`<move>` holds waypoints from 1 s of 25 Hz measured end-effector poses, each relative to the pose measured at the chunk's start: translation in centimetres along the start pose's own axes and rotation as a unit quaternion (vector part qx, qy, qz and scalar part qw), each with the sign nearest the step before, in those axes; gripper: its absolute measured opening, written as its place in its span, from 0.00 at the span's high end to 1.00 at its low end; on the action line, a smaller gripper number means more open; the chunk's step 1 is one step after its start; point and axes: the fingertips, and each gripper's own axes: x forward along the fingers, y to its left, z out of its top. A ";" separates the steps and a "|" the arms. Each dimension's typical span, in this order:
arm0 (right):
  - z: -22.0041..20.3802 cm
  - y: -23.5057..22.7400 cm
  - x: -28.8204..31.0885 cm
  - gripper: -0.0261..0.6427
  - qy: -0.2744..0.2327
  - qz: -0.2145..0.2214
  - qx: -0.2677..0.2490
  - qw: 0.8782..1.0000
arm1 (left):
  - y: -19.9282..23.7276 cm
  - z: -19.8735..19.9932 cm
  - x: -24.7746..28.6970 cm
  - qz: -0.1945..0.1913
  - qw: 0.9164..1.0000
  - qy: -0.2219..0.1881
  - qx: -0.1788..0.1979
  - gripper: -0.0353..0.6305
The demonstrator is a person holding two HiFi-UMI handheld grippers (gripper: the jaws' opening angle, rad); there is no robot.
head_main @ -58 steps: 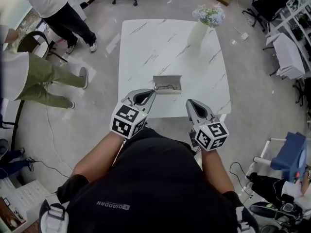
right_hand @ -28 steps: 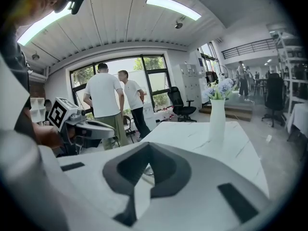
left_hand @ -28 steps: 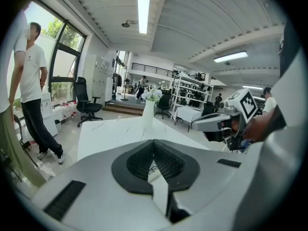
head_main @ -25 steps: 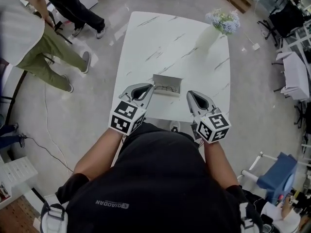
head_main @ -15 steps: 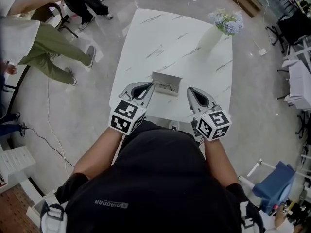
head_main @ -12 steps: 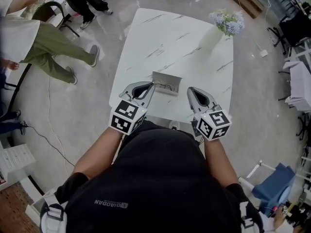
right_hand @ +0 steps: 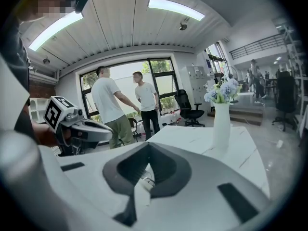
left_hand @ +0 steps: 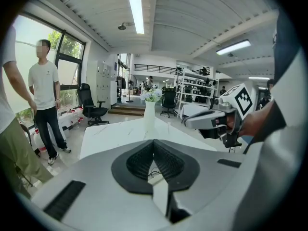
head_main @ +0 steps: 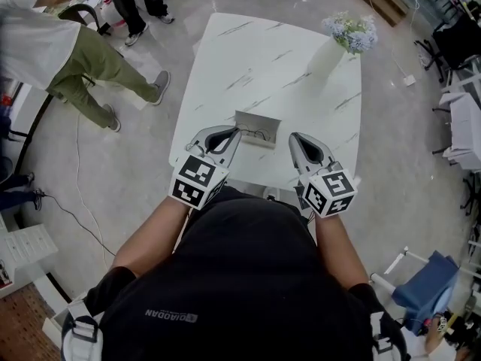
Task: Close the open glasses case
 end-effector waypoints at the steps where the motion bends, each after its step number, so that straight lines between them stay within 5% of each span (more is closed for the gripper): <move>1: 0.1 0.1 0.0 0.96 -0.002 -0.001 -0.003 1.000 | 0.0 0.0 0.0 -0.001 1.000 0.000 0.004 0.94; 25: 0.3 0.9 0.0 0.89 0.000 -0.006 -0.038 0.999 | 0.4 -0.8 -0.2 -0.006 1.000 0.004 0.010 0.88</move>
